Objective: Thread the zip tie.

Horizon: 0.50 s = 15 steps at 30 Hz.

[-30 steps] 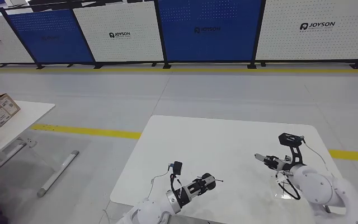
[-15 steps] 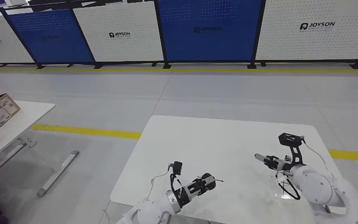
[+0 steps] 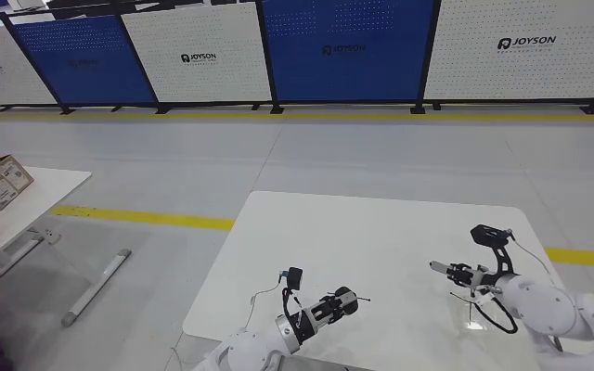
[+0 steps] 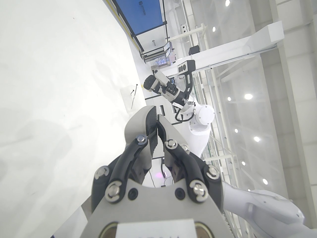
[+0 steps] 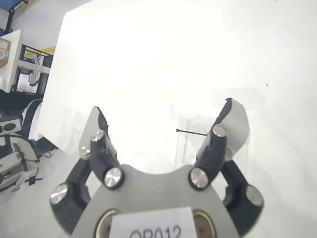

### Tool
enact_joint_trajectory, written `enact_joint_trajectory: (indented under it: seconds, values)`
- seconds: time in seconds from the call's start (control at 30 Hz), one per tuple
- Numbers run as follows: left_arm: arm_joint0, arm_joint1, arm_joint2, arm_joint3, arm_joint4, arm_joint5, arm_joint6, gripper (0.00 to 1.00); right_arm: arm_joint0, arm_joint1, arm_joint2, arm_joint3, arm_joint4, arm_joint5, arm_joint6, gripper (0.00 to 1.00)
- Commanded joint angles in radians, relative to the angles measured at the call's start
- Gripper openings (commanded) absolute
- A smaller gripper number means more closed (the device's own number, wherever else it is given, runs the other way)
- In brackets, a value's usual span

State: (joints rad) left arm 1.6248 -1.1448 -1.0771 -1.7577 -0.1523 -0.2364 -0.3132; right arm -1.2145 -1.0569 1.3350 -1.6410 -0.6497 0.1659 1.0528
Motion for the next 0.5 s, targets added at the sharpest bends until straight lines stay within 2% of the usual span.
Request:
enact_joint_trajectory:
  seconds: [0.0, 0.17, 0.23, 0.3, 0.37, 0.4, 0.47]
  values:
    - [0.000, 0.000, 0.000, 0.000, 0.000, 0.000, 0.000, 0.00, 0.012, -0.001, -0.009, 0.008, -0.009, 0.007, 0.005, 1.00]
    - [-0.002, -0.001, -0.001, -0.001, -0.001, 0.002, 0.012, 0.00, 0.012, -0.001, -0.009, 0.008, -0.009, 0.007, 0.005, 1.00]
    - [-0.010, -0.004, 0.004, -0.003, 0.010, 0.007, 0.054, 0.00, 0.012, -0.001, -0.009, 0.008, -0.009, 0.007, 0.005, 1.00]
    - [-0.014, -0.009, 0.010, -0.003, 0.030, 0.002, 0.133, 0.00, 0.012, -0.001, -0.009, 0.008, -0.009, 0.007, 0.005, 1.00]
    - [-0.022, -0.014, 0.023, -0.001, 0.057, 0.008, 0.178, 0.00, 0.012, -0.001, -0.009, 0.008, -0.009, 0.007, 0.005, 1.00]
    - [-0.027, -0.016, 0.037, 0.006, 0.096, 0.020, 0.187, 0.00, 0.012, -0.001, -0.009, 0.008, -0.009, 0.007, 0.005, 1.00]
    - [-0.029, -0.016, 0.041, 0.007, 0.105, 0.025, 0.186, 0.00, 0.012, -0.001, -0.009, 0.008, -0.009, 0.007, 0.005, 1.00]
